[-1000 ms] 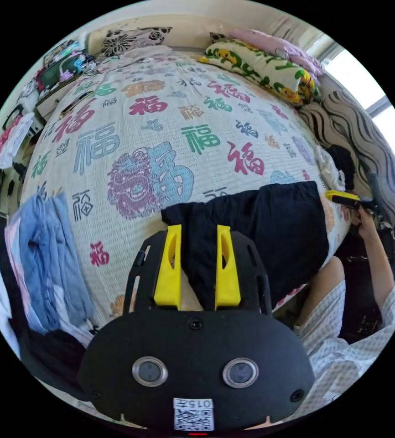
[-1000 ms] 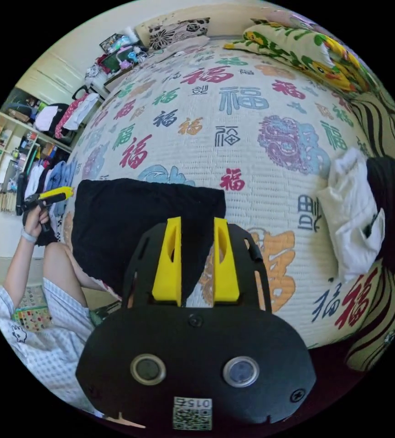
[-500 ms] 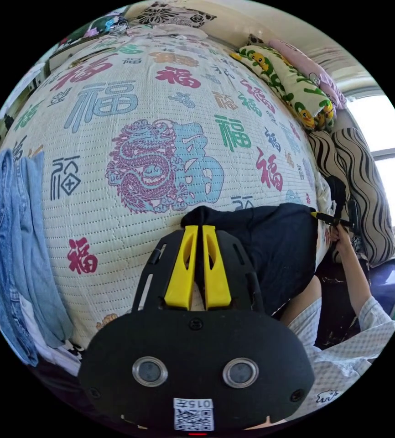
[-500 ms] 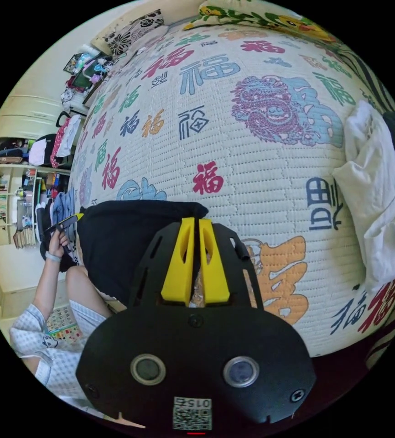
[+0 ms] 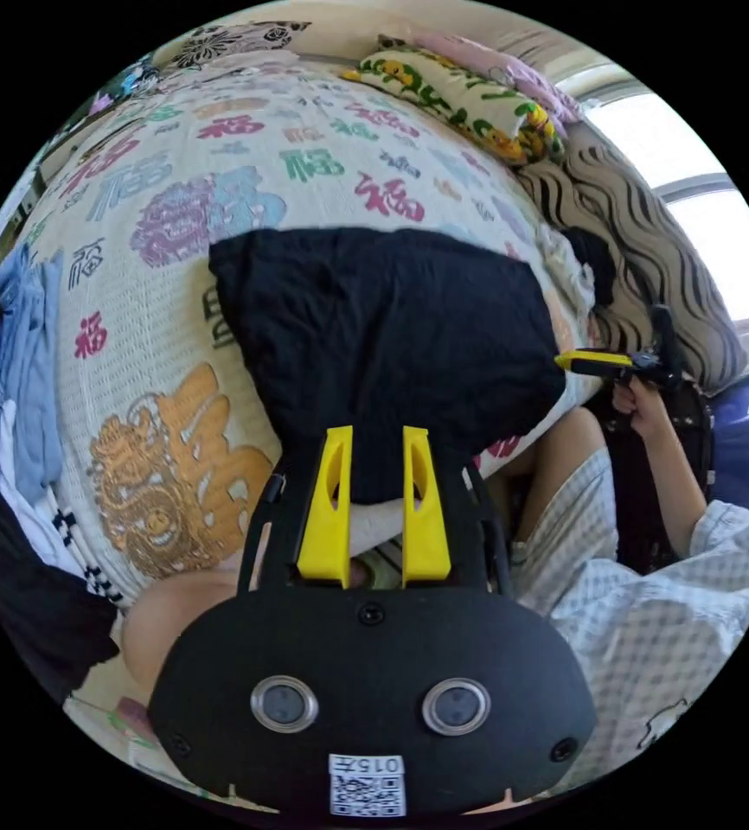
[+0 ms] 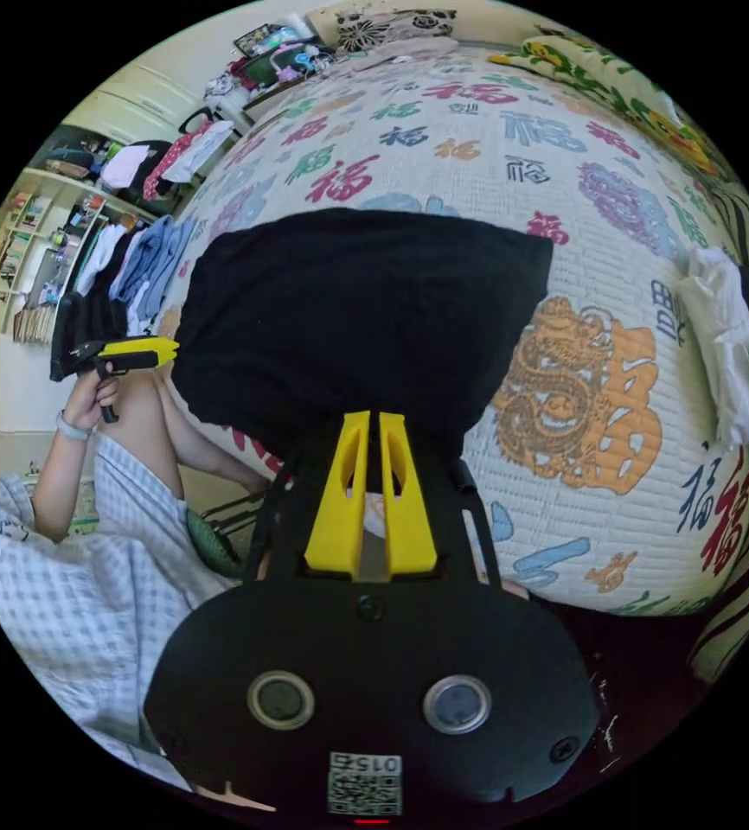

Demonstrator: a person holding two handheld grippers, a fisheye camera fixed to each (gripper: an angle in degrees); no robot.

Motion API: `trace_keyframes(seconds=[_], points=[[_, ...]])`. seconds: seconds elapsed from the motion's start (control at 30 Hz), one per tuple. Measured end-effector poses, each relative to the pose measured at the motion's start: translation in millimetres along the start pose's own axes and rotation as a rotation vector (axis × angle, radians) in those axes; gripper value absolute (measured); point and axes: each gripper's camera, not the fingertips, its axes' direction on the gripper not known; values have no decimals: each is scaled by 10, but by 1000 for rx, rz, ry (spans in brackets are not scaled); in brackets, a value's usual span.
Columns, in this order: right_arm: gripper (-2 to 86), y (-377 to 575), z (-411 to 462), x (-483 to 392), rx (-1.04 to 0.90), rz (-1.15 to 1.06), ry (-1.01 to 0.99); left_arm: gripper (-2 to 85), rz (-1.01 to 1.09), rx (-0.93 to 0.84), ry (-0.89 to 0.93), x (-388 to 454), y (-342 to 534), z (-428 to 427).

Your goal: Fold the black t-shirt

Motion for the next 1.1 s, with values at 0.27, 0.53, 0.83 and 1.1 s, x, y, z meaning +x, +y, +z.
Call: trace_keyframes(seconds=[0.27,0.53,0.83,1.1], points=[[-8,-207,811,-153,-95,70,75,7,-146,-49,-84,-132,380,460],[54,-844,810,-800,-42,-85,27,110,-427,298,29,-263,1242,199],[105,-2387,1417,-2173,-113,-288,66,130,-578,387,41,-367,1552,549],[112,-3280,2278,-2896,-264,-296,226,71,-494,425,7,-198,1661,844]])
